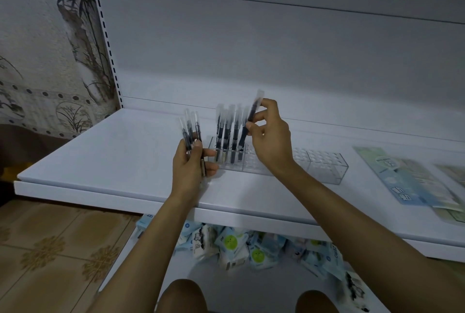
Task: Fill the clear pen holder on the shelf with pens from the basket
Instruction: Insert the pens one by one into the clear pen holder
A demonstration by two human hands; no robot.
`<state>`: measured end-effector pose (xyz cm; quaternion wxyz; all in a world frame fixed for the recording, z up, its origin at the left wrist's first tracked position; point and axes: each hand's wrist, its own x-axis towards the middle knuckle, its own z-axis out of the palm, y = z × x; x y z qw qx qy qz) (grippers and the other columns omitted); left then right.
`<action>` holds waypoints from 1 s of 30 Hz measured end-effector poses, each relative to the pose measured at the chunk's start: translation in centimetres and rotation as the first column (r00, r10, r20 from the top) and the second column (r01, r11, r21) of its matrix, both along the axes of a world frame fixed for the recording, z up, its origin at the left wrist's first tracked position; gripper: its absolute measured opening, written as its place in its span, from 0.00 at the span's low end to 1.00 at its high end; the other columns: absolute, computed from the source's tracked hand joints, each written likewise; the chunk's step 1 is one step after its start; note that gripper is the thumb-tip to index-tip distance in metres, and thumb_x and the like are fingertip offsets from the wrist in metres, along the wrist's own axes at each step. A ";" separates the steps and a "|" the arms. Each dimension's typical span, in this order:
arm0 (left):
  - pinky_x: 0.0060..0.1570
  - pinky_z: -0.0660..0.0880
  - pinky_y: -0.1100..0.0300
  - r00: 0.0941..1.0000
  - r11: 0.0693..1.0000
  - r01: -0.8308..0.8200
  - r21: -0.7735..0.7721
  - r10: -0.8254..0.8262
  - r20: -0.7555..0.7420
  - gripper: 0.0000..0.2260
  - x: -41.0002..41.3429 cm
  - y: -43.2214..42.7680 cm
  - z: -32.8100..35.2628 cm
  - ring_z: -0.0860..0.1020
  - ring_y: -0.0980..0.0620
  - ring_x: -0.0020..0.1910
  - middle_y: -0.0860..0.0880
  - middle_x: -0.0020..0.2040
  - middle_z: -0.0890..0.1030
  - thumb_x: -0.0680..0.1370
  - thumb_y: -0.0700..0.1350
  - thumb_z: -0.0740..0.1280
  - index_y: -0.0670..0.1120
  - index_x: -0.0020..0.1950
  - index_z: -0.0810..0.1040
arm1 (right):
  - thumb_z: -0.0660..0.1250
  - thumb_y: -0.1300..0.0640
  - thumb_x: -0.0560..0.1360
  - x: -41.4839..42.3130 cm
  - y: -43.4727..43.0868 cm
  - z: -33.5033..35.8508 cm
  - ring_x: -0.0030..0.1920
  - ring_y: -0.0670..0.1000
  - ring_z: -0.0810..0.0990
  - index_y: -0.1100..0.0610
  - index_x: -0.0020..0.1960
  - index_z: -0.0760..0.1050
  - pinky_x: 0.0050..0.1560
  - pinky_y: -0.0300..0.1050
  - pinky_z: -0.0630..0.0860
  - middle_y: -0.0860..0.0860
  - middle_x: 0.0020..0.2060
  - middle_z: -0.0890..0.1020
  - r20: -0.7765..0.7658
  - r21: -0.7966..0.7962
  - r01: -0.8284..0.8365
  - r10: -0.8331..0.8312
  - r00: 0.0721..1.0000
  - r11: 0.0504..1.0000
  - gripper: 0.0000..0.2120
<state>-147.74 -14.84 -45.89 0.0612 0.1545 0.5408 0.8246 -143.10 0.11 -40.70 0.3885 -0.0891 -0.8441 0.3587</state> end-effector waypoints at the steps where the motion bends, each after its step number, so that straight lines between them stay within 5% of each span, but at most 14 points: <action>1: 0.24 0.72 0.65 1.000 1.000 -0.014 -0.024 0.013 -0.014 0.06 0.0 0.0 0.0 0.74 0.55 0.23 0.45 0.38 0.78 0.83 0.44 0.56 0.50 0.52 0.72 | 0.65 0.61 0.77 -0.1 0.0 0.0 0.42 0.53 0.82 0.55 0.66 0.65 0.45 0.47 0.78 0.46 0.44 0.78 0.008 0.012 0.006 -0.007 1.000 1.000 0.19; 4: 0.23 0.69 0.66 0.999 0.996 -0.042 -0.073 0.040 -0.031 0.05 -0.2 0.1 -0.3 0.72 0.57 0.24 0.47 0.39 0.79 0.83 0.44 0.57 0.48 0.51 0.72 | 0.65 0.61 0.77 -0.4 0.1 0.0 0.42 0.53 0.81 0.54 0.66 0.65 0.47 0.54 0.80 0.46 0.43 0.78 0.033 0.067 0.025 -0.028 0.999 0.997 0.19; 9: 0.24 0.69 0.67 0.998 0.993 -0.032 -0.117 0.025 -0.057 0.11 -0.3 0.2 -0.7 0.72 0.59 0.24 0.47 0.39 0.79 0.83 0.43 0.57 0.40 0.58 0.76 | 0.66 0.61 0.77 -0.4 0.1 -1.4 0.41 0.51 0.80 0.53 0.67 0.65 0.47 0.50 0.80 0.48 0.43 0.79 0.079 0.075 0.023 -0.029 0.996 0.997 0.20; 20: 0.26 0.70 0.66 0.995 0.994 -0.014 -0.109 0.003 -0.101 0.08 -0.3 0.2 -0.7 0.72 0.57 0.26 0.48 0.35 0.77 0.83 0.47 0.57 0.51 0.56 0.76 | 0.65 0.60 0.77 -0.7 -0.2 -3.4 0.39 0.49 0.80 0.50 0.74 0.59 0.40 0.44 0.78 0.48 0.47 0.79 0.071 0.105 0.052 -0.060 0.996 0.993 0.28; 25: 0.26 0.69 0.66 0.995 0.993 -0.033 -0.114 0.022 -0.101 0.09 -0.4 0.2 -0.7 0.72 0.57 0.26 0.48 0.35 0.77 0.83 0.47 0.57 0.50 0.56 0.76 | 0.66 0.59 0.77 -0.8 -0.1 -4.3 0.40 0.49 0.80 0.56 0.60 0.68 0.43 0.51 0.80 0.47 0.43 0.80 0.051 0.148 0.066 -0.074 0.996 0.987 0.14; 30: 0.25 0.69 0.67 0.995 0.993 -0.034 -0.113 0.023 -0.100 0.09 -0.4 0.3 -0.7 0.71 0.58 0.25 0.47 0.35 0.76 0.83 0.46 0.57 0.48 0.56 0.76 | 0.68 0.59 0.75 -0.7 -0.1 -4.5 0.38 0.48 0.78 0.58 0.55 0.71 0.41 0.50 0.79 0.45 0.39 0.77 0.017 0.112 0.049 -0.051 0.999 0.992 0.11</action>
